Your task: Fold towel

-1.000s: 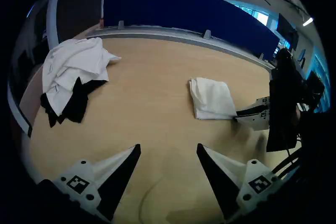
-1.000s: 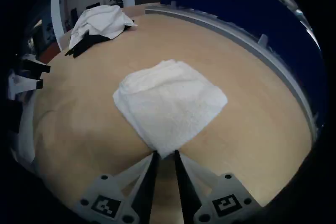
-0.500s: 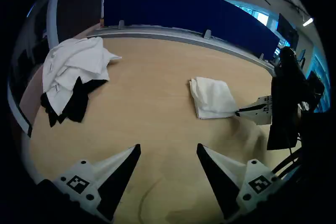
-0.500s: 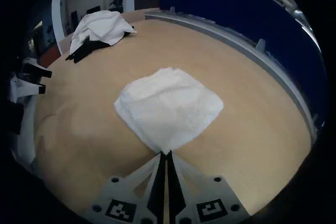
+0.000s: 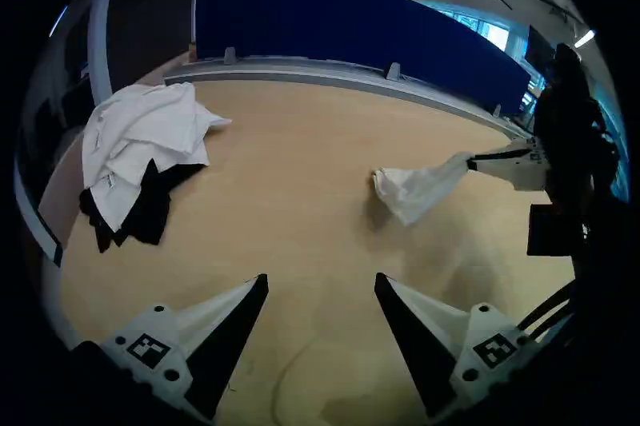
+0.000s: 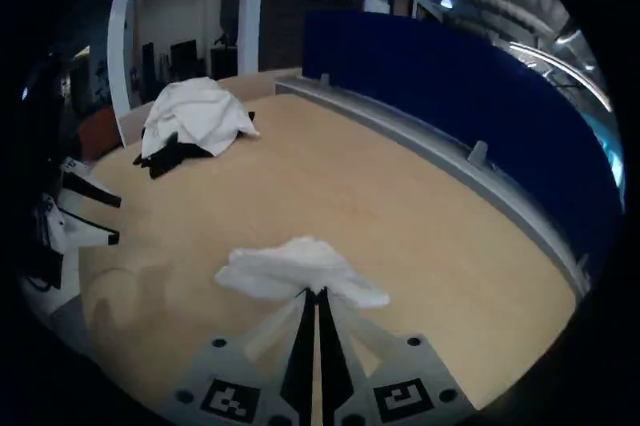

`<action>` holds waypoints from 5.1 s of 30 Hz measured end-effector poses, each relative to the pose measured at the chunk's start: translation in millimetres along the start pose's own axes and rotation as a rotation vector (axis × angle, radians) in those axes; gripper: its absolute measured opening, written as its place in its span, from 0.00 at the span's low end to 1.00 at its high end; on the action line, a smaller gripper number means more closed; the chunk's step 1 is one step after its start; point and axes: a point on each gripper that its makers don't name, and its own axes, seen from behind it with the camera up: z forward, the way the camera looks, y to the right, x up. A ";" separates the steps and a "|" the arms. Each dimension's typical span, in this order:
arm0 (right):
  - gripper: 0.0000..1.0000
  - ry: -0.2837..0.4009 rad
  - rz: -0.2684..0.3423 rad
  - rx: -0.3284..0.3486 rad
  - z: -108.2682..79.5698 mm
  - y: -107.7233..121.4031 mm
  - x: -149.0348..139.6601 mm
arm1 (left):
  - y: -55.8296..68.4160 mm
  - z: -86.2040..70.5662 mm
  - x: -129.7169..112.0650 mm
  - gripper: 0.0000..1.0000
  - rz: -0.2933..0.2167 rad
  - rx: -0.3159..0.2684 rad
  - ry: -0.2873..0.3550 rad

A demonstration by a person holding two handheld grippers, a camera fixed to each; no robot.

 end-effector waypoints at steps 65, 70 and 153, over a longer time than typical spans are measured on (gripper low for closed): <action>0.03 -0.065 0.097 -0.325 -247.0 248.2 -112.6 | 35.3 7.0 32.1 0.99 0.067 -0.013 0.022; 0.03 -0.082 0.119 -0.343 -255.4 263.4 -131.8 | 38.9 6.7 32.3 1.00 0.070 -0.012 0.021; 0.43 -0.474 0.480 -0.578 -300.3 230.3 -419.8 | 46.4 -10.7 20.4 1.00 0.110 0.007 0.015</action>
